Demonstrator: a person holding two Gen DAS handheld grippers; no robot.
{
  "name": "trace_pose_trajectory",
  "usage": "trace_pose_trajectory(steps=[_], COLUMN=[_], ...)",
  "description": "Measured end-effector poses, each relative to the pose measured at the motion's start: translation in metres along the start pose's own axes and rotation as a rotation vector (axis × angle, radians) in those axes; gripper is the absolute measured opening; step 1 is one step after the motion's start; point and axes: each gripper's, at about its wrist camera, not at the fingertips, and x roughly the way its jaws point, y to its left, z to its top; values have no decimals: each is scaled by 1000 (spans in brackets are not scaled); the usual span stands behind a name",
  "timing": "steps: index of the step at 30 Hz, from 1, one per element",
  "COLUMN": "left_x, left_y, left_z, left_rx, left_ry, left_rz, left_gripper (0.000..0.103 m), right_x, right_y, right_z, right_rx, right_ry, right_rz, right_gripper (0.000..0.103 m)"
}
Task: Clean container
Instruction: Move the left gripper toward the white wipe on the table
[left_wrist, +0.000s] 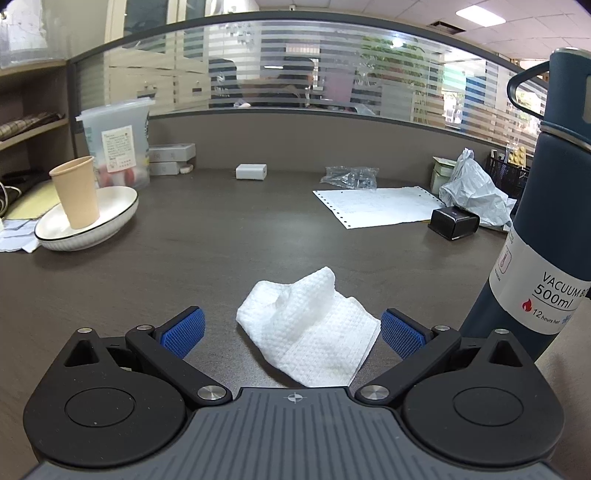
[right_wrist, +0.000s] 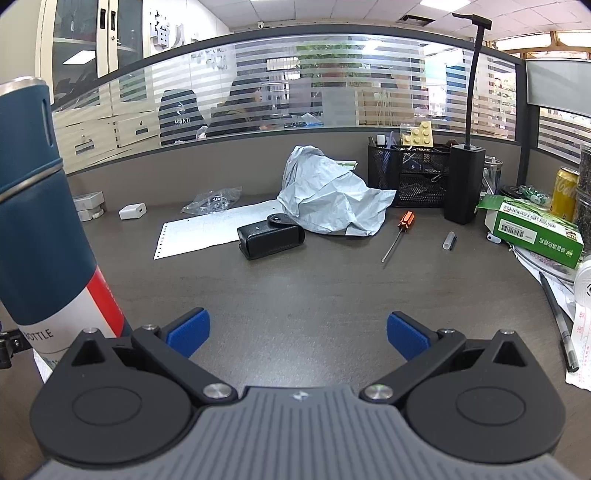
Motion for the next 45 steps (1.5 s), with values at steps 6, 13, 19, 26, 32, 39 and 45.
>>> trace_pose_trajectory(steps=[6, 13, 19, 26, 32, 39, 45], left_x=[4, 12, 13, 10, 9, 10, 13], left_y=[0, -10, -12, -19, -21, -12, -5], left_z=[2, 6, 5, 2, 2, 3, -1], left_rx=[9, 26, -4, 42, 65, 24, 33], left_ry=[22, 75, 80, 45, 31, 25, 6], left_rz=[15, 47, 56, 99, 80, 80, 8], left_gripper=[103, 103, 103, 103, 103, 103, 100], right_x=[1, 10, 15, 15, 9, 10, 10], right_y=[1, 1, 2, 0, 5, 5, 5], right_z=[0, 0, -1, 0, -1, -4, -5], right_rx=[-2, -18, -37, 6, -35, -48, -51], right_ry=[9, 43, 63, 20, 1, 12, 19], right_rz=[-5, -11, -24, -37, -35, -19, -15], right_gripper=[103, 103, 103, 103, 103, 103, 103])
